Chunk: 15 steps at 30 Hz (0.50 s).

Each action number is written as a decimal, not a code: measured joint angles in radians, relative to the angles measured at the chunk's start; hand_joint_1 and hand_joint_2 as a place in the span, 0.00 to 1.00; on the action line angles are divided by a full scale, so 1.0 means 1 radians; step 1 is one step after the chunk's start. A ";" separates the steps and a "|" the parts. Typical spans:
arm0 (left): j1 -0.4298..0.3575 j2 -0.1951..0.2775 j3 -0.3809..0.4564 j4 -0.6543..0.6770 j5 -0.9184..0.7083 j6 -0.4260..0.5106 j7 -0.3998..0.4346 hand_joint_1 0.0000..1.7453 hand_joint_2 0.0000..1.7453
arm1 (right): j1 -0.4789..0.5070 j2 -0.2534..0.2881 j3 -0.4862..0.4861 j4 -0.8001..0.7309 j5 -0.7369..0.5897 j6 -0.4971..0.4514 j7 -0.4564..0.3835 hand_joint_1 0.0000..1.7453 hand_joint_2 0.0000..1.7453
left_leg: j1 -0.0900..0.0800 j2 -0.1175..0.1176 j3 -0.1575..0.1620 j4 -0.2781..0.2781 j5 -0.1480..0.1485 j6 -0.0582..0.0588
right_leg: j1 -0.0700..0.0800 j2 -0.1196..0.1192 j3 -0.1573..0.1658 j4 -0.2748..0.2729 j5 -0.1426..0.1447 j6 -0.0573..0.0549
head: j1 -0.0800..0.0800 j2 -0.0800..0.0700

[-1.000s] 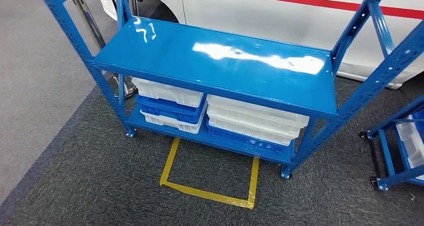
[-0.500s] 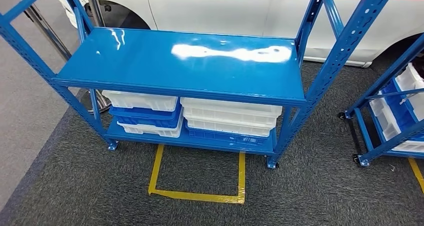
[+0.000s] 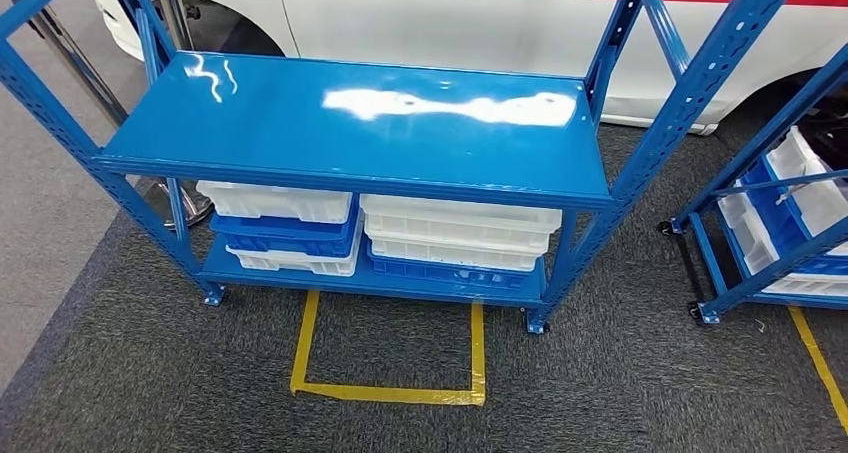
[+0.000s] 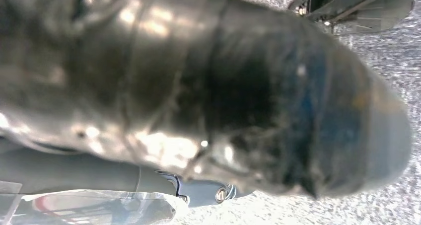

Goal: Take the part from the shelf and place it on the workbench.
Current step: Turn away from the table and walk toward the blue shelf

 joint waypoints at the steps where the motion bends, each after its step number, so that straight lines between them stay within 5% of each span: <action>1: 0.000 0.000 -0.001 0.000 -0.002 0.006 0.001 0.00 1.00 | 0.001 0.000 0.000 0.000 0.001 -0.001 0.005 0.00 0.50 | 0.000 0.001 0.000 0.001 -0.001 -0.001 | 0.000 0.000 0.007 -0.011 0.017 -0.001 | 0.000 0.000; 3: -0.001 -0.001 -0.003 0.000 -0.003 0.018 0.001 0.00 1.00 | 0.001 0.000 0.000 0.000 0.003 -0.004 0.013 0.00 1.00 | 0.000 0.002 0.002 0.004 -0.004 -0.004 | 0.002 -0.005 0.070 -0.135 0.083 -0.009 | 0.000 0.000; 6: -0.002 -0.002 -0.005 0.000 -0.003 0.027 -0.002 0.00 1.00 | -0.001 0.001 0.000 0.000 0.009 0.002 0.010 0.00 1.00 | -0.004 0.003 0.004 0.006 -0.008 -0.016 | 0.012 -0.016 0.136 -0.272 0.124 -0.025 | 0.000 0.000; 8: -0.003 -0.003 -0.005 0.000 -0.001 0.028 -0.005 0.00 1.00 | -0.001 0.002 0.001 0.000 0.011 0.014 -0.001 0.00 1.00 | -0.006 0.004 0.006 0.002 -0.008 -0.020 | 0.014 -0.012 0.137 -0.279 0.126 -0.030 | 0.000 0.000; 12: -0.003 -0.004 -0.005 0.000 -0.002 0.027 -0.006 0.00 1.00 | -0.001 0.005 0.001 0.000 0.017 0.015 -0.005 0.00 1.00 | -0.007 0.005 0.010 -0.005 -0.005 0.000 | 0.011 -0.010 0.141 -0.286 0.129 -0.031 | -0.001 0.000; 15: -0.004 -0.004 -0.005 0.000 -0.002 0.017 -0.007 0.00 1.00 | -0.001 0.005 0.001 0.001 0.020 0.008 0.004 0.00 1.00 | -0.007 0.005 0.012 -0.009 -0.004 -0.005 | 0.013 -0.010 0.141 -0.283 0.126 -0.037 | -0.002 0.000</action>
